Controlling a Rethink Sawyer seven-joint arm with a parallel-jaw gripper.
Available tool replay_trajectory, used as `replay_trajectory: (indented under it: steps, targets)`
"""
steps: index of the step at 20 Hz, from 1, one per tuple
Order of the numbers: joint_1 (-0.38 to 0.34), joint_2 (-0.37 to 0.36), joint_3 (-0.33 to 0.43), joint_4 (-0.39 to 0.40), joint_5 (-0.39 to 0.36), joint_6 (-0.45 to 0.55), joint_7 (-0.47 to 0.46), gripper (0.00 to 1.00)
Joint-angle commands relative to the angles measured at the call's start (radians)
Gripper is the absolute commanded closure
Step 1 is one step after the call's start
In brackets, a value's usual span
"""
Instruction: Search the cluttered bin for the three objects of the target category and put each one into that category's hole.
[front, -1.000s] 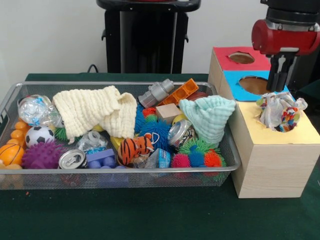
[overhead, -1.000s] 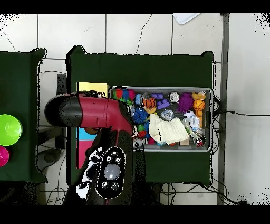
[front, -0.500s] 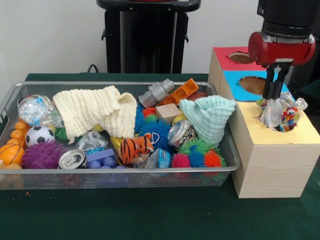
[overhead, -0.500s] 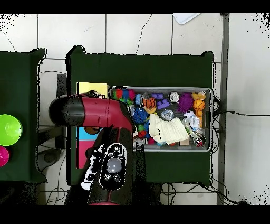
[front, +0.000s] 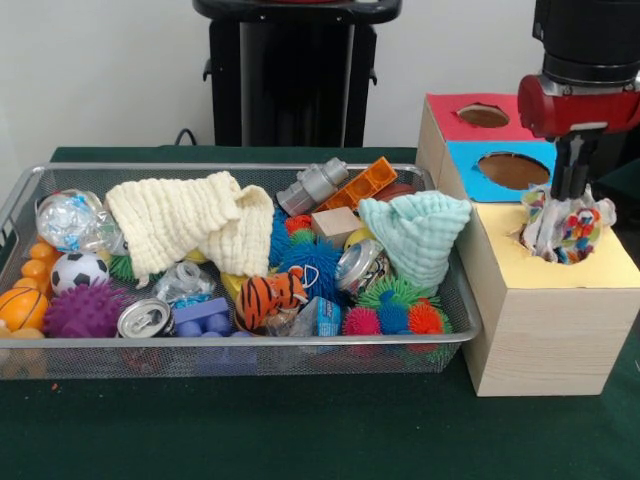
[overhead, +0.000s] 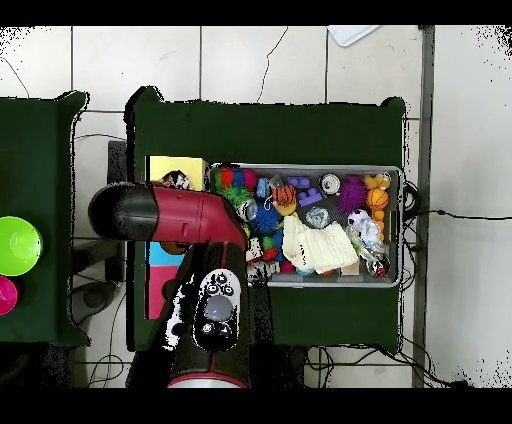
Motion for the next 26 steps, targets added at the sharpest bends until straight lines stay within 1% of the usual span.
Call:
replay_trajectory:
  steps: [1, 4, 8, 11, 14, 18, 22, 26]
  targets:
    - [-0.024, 0.023, 0.111, 0.075, 0.058, 0.082, 0.208, 1.0]
    - [-0.025, 0.037, 0.112, 0.06, 0.057, 0.069, 0.21, 1.0]
    - [-0.013, 0.051, 0.086, 0.048, 0.043, 0.02, 0.221, 1.0]
    - [0.001, 0.08, 0.052, 0.022, 0.014, -0.044, 0.224, 1.0]
    - [0.014, 0.121, 0.012, -0.023, -0.031, -0.1, 0.203, 1.0]
    - [0.011, 0.154, -0.016, -0.064, -0.064, -0.111, 0.162, 1.0]
    - [-0.001, 0.171, -0.018, -0.074, -0.081, -0.153, 0.143, 1.0]
    - [-0.005, 0.18, -0.018, -0.078, -0.085, -0.175, 0.15, 1.0]
